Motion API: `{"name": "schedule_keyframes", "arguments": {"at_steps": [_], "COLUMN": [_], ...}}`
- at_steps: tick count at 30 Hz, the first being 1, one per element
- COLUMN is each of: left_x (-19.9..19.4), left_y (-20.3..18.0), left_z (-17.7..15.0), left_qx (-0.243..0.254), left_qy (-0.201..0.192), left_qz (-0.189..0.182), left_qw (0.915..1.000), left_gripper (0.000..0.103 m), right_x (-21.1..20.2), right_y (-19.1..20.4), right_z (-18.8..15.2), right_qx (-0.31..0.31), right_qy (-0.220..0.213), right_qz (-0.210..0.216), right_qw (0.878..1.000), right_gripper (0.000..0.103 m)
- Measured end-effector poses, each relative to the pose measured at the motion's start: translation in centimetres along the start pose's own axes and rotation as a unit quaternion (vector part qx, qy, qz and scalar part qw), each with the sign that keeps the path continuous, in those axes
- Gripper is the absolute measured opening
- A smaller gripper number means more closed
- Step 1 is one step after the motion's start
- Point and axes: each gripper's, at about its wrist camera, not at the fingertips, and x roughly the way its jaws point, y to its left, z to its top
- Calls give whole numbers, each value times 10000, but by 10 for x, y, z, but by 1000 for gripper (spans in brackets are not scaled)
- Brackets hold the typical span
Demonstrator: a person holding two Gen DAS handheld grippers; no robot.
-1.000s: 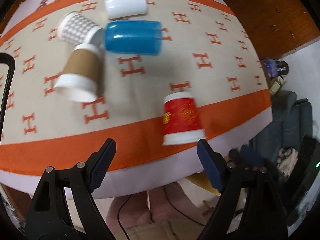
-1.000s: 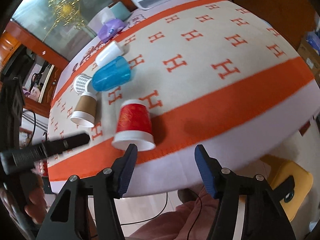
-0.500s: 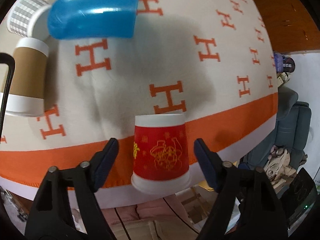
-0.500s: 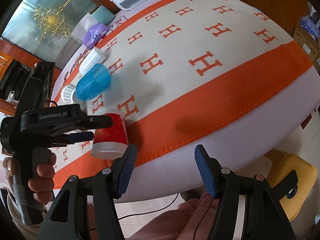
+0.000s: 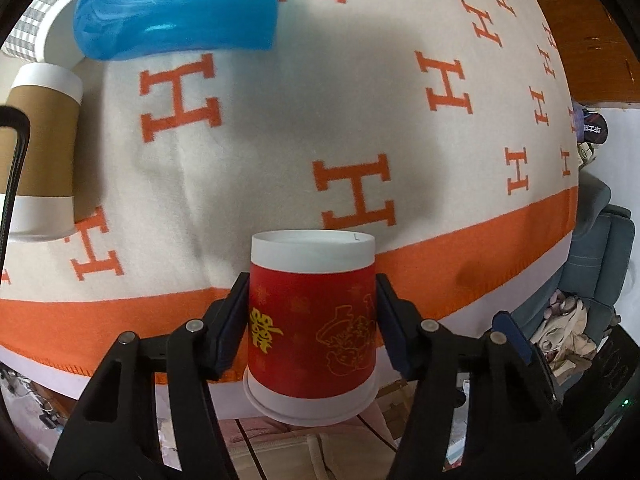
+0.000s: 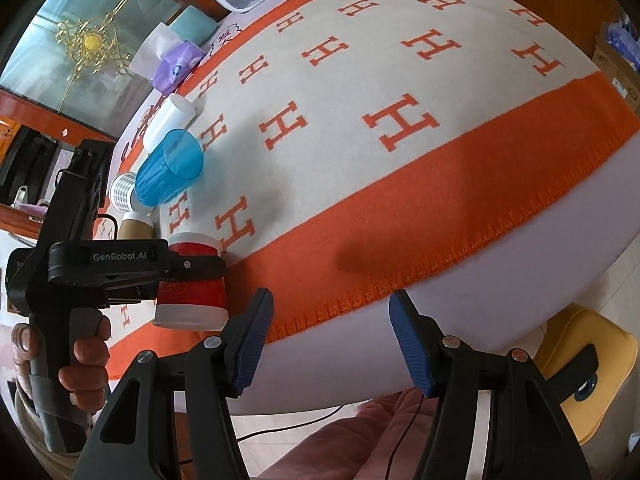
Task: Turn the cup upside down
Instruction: 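Grasp the red cup with the left tool while the right tool releases it, then rotate the red cup with the left tool and set it mouth up on the table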
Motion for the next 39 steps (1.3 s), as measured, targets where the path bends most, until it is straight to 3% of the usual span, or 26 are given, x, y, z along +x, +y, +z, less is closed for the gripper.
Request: {"name": "schedule_keyframes", "arguments": {"at_steps": [4, 9, 14, 18, 21, 26, 27, 33, 39], "left_x": [-11, -39, -67, -70, -62, -51, -46, -33, -26], "left_y": [2, 0, -2, -3, -5, -12, -15, -24, -19], "left_z": [-4, -15, -18, -24, -30, -52, -55, -62, -74], "left_qx": [10, 140, 251, 365, 421, 523, 601, 766, 765], "left_qy": [-219, -871, -1890, -2816, -3464, -4499, -4592, -4537, -4386], "left_qz": [-18, 31, 163, 290, 393, 360, 429, 517, 587], "left_qw": [9998, 9961, 9815, 9584, 9363, 8908, 8852, 8863, 8935], "left_gripper": [56, 56, 56, 56, 56, 56, 56, 57, 57], "right_x": [3, 6, 10, 15, 17, 21, 21, 27, 32], "right_y": [8, 19, 22, 20, 17, 14, 13, 6, 1], "right_z": [4, 6, 8, 11, 11, 9, 9, 6, 2], "right_qx": [-170, -363, -425, -430, -482, -687, -736, -836, -840], "right_qy": [14, 10, -88, -202, -330, -542, -576, -568, -446], "right_qz": [-10, -12, 2, 59, 80, 90, 105, 119, 123], "right_qw": [9999, 9993, 9991, 9989, 9983, 9961, 9956, 9948, 9954], "right_gripper": [61, 61, 61, 61, 61, 61, 61, 61, 61]}}
